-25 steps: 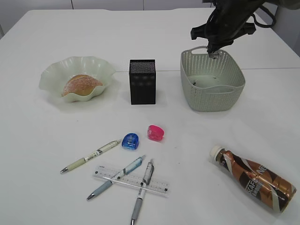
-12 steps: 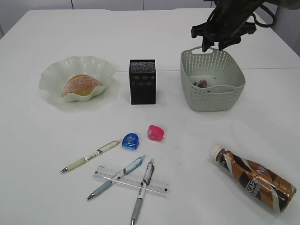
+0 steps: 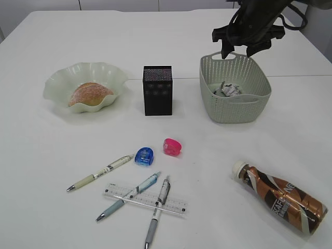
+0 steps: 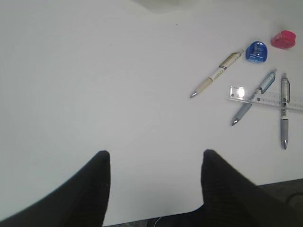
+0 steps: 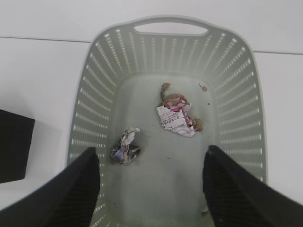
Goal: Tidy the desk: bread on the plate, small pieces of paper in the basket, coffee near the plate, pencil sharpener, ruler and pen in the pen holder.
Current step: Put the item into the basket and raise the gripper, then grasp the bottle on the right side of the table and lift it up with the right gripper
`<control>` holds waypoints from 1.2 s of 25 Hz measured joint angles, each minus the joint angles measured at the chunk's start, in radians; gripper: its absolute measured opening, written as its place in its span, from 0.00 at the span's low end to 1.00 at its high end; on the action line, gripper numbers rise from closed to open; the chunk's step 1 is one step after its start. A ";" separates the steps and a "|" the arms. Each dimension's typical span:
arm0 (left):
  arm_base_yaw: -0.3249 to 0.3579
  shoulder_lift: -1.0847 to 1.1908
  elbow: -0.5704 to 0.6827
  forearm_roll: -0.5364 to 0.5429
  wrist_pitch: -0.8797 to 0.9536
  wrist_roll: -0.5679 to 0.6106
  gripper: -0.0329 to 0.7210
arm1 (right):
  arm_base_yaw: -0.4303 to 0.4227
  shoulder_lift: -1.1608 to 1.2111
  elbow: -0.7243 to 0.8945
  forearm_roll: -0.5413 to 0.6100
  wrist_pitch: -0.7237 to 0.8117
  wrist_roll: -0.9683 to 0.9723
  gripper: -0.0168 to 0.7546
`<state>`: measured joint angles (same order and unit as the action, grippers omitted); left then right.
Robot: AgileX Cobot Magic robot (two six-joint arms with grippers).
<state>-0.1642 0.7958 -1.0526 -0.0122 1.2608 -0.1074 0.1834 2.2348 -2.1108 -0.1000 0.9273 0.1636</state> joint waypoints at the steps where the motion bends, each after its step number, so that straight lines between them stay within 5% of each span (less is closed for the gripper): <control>1: 0.000 0.000 0.000 0.000 0.000 0.000 0.63 | 0.000 0.000 -0.002 0.000 0.009 0.000 0.68; 15: 0.000 0.000 0.000 0.000 0.000 0.000 0.63 | 0.000 -0.078 -0.008 0.000 0.296 -0.011 0.68; 30: 0.000 0.000 0.000 0.000 0.000 0.000 0.63 | -0.001 -0.232 0.083 0.124 0.315 -0.090 0.67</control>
<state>-0.1642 0.7958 -1.0526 -0.0122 1.2608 -0.1074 0.1827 2.0033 -2.0276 0.0240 1.2421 0.0735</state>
